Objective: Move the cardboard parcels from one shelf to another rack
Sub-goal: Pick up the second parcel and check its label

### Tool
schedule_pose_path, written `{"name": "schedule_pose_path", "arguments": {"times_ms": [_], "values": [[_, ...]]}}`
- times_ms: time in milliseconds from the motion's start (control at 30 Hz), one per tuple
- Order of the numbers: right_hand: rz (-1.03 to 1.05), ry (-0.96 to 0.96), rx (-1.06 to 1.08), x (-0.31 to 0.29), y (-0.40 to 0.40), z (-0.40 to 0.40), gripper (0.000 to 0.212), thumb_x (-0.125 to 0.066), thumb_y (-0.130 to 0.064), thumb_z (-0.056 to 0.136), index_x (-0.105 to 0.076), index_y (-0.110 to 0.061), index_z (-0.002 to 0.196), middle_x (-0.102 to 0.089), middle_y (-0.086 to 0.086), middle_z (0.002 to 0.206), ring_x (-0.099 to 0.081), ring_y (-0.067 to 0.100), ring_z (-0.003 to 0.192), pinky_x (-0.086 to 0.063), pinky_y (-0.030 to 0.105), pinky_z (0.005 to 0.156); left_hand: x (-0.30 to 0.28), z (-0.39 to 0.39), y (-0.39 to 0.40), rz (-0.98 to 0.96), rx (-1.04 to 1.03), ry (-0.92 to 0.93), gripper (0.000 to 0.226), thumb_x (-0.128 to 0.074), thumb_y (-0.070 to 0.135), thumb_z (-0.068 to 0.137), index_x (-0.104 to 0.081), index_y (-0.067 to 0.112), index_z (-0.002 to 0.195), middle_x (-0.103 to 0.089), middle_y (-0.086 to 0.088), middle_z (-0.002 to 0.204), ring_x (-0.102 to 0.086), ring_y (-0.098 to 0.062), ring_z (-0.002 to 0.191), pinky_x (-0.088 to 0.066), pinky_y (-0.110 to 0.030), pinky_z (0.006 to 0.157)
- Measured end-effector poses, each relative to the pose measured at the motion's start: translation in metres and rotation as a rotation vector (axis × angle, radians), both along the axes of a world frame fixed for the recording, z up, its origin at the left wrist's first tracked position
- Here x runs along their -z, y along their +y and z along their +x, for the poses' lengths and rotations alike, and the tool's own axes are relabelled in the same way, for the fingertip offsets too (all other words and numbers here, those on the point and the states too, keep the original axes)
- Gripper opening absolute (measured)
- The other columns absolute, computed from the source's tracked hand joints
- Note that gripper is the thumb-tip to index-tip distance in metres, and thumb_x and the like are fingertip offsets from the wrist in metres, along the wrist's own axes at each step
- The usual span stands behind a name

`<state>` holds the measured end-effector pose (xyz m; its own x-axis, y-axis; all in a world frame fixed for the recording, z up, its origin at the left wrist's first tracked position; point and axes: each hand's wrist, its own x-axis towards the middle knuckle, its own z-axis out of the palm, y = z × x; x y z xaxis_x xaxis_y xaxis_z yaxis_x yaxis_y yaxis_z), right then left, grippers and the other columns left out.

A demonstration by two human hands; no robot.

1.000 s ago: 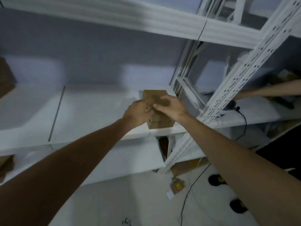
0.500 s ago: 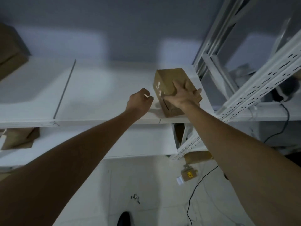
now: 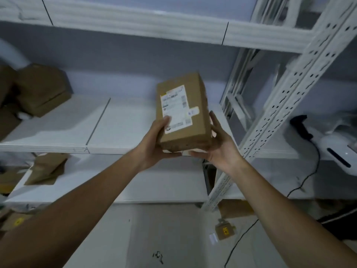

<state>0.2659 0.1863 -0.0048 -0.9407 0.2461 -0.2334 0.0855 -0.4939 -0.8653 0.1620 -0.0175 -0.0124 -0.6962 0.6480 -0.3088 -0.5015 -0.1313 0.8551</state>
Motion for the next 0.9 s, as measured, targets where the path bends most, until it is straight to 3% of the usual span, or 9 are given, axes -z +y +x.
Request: {"name": "schedule_pose_path", "arguments": {"times_ms": [67, 200, 367, 500, 600, 733, 800, 900], "values": [[0.265, 0.006, 0.070, -0.015, -0.012, 0.011, 0.044, -0.054, -0.044, 0.111, -0.055, -0.055, 0.154, -0.079, -0.002, 0.141, -0.083, 0.026, 0.115, -0.069, 0.056, 0.089, -0.019, 0.015, -0.008, 0.022, -0.064, 0.092, 0.059, -0.069, 0.049, 0.096, -0.049, 0.039, 0.150, -0.073, -0.002, 0.141, -0.070, -0.035, 0.128, -0.060, -0.065, 0.096], [0.469, 0.197, 0.117, -0.051, -0.040, 0.020, 0.046, -0.043, -0.056, 0.111, -0.057, -0.050, 0.155, -0.072, -0.011, 0.150, -0.066, 0.020, 0.142, -0.056, 0.055, 0.114, -0.063, 0.036, -0.028, 0.031, -0.155, 0.290, 0.056, -0.068, 0.043, 0.099, -0.045, 0.044, 0.151, -0.074, 0.004, 0.138, -0.073, -0.029, 0.124, -0.062, -0.062, 0.096], [0.536, 0.427, 0.150, -0.096, -0.079, 0.018, 0.075, -0.053, -0.065, 0.099, -0.045, -0.032, 0.166, -0.064, 0.001, 0.160, -0.063, 0.023, 0.146, -0.053, 0.054, 0.118, -0.112, 0.044, -0.058, 0.033, -0.263, 0.461, 0.060, -0.066, 0.040, 0.102, -0.041, 0.042, 0.156, -0.074, 0.006, 0.136, -0.076, -0.024, 0.118, -0.066, -0.053, 0.090], [0.563, 0.534, 0.124, -0.128, -0.113, -0.002, 0.050, -0.052, -0.058, 0.103, -0.050, -0.047, 0.152, -0.063, -0.003, 0.160, -0.064, 0.016, 0.144, -0.051, 0.053, 0.123, -0.149, 0.033, -0.091, 0.026, -0.318, 0.568, 0.059, -0.066, 0.041, 0.101, -0.042, 0.044, 0.155, -0.075, 0.009, 0.132, -0.076, -0.023, 0.118, -0.067, -0.049, 0.086], [0.573, 0.597, 0.131, -0.146, -0.138, -0.020, 0.068, -0.061, -0.074, 0.094, -0.041, -0.054, 0.155, -0.050, -0.006, 0.170, -0.054, 0.016, 0.153, -0.046, 0.053, 0.126, -0.172, 0.019, -0.119, 0.034, -0.354, 0.634, 0.058, -0.067, 0.042, 0.101, -0.044, 0.044, 0.154, -0.074, 0.010, 0.134, -0.076, -0.021, 0.118, -0.066, -0.054, 0.089], [0.626, 0.699, 0.145, -0.166, -0.170, -0.058, 0.069, -0.049, -0.059, 0.102, -0.034, -0.043, 0.167, -0.043, -0.010, 0.175, -0.045, 0.015, 0.160, -0.041, 0.057, 0.129, -0.199, -0.005, -0.153, 0.019, -0.389, 0.728, 0.064, -0.064, 0.043, 0.102, -0.035, 0.050, 0.159, -0.067, 0.010, 0.145, -0.074, -0.022, 0.122, -0.066, -0.055, 0.091], [0.625, 0.723, 0.154, -0.181, -0.193, -0.085, 0.074, -0.046, -0.060, 0.102, -0.032, -0.037, 0.171, -0.043, -0.009, 0.176, -0.043, 0.017, 0.162, -0.038, 0.059, 0.130, -0.212, -0.024, -0.175, 0.022, -0.428, 0.755, 0.065, -0.062, 0.041, 0.104, -0.031, 0.051, 0.161, -0.064, 0.009, 0.149, -0.072, -0.024, 0.123, -0.065, -0.056, 0.093], [0.594, 0.747, 0.166, -0.206, -0.236, -0.128, 0.075, -0.047, -0.062, 0.099, -0.035, -0.038, 0.169, -0.046, -0.006, 0.174, -0.046, 0.018, 0.160, -0.038, 0.060, 0.130, -0.229, -0.059, -0.212, 0.023, -0.455, 0.839, 0.064, -0.058, 0.036, 0.106, -0.027, 0.049, 0.161, -0.060, 0.008, 0.151, -0.069, -0.024, 0.126, -0.067, -0.042, 0.088]]}}
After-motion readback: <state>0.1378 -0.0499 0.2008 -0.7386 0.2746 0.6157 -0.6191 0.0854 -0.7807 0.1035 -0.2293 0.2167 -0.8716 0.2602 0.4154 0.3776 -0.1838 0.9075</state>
